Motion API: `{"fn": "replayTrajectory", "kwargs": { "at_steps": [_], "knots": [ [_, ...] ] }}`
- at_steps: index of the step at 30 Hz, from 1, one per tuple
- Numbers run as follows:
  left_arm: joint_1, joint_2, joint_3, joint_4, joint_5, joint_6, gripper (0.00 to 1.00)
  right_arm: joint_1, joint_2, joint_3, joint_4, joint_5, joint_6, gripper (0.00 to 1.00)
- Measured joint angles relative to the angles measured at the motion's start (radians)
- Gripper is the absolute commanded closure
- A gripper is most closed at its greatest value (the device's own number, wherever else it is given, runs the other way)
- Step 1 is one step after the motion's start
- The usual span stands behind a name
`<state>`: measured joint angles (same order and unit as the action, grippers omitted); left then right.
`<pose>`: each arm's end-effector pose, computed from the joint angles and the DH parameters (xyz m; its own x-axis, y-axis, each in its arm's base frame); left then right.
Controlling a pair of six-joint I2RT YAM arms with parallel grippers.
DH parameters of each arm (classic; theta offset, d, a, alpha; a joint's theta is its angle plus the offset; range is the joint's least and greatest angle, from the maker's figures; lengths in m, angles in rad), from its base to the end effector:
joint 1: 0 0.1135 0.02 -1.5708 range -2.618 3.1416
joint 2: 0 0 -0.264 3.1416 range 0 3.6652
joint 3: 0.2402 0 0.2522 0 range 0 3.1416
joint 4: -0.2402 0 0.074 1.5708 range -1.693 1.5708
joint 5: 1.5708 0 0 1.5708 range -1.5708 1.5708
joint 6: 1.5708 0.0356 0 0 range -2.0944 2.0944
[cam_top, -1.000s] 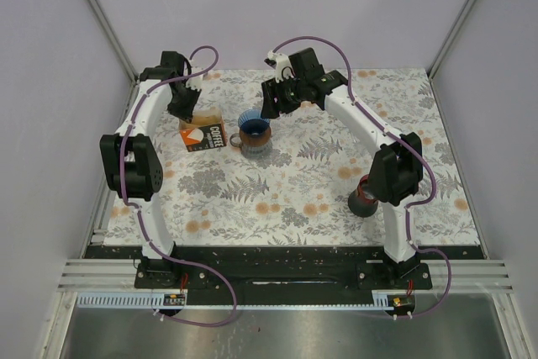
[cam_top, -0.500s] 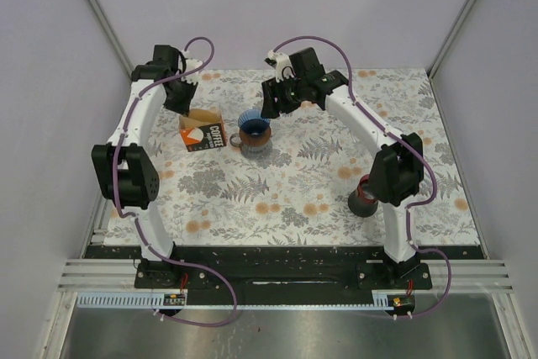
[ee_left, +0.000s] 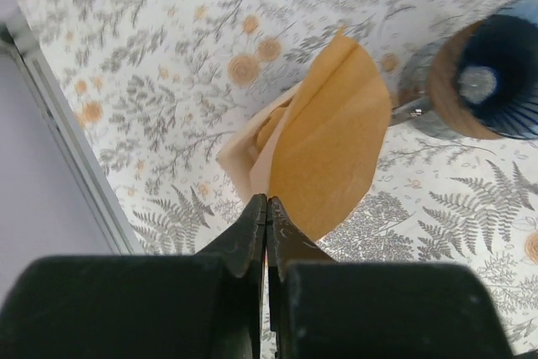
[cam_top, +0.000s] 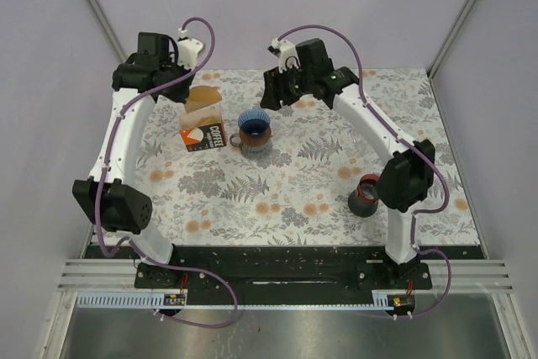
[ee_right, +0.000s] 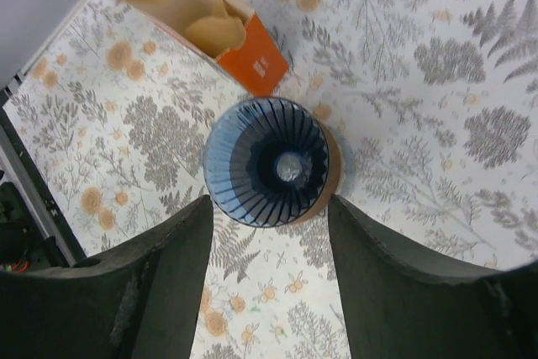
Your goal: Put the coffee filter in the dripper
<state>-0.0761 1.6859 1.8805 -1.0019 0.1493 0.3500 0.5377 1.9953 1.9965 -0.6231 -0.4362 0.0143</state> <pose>0.3531 -0.0322 0.4031 -0.6157 0.3870 -0.6864 0.4140 0.9000 0.1362 0.3874 0.2485 0.3525 -0.5112 -0.2897 -0.8092 -0.7519 0.6068 0.2577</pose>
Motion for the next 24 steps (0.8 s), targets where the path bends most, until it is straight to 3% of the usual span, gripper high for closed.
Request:
{"fn": "replayTrajectory", "kwargs": {
  "at_steps": [7,11,19,24],
  "knots": [
    [-0.160,-0.077,0.085,-0.071,0.062,0.122,1.00,0.001,-0.101,-0.022,0.123,-0.050,-0.053,0.34],
    [-0.218,-0.076,0.114,-0.097,0.115,0.143,1.00,0.003,-0.178,-0.103,0.233,-0.116,-0.072,0.28],
    [-0.256,-0.016,0.162,-0.124,0.206,0.140,1.00,0.040,-0.243,-0.240,0.313,-0.213,-0.150,0.26],
    [-0.272,0.000,0.161,-0.126,0.250,0.148,1.00,0.042,-0.220,-0.239,0.305,-0.197,-0.168,0.32]
  ]
}}
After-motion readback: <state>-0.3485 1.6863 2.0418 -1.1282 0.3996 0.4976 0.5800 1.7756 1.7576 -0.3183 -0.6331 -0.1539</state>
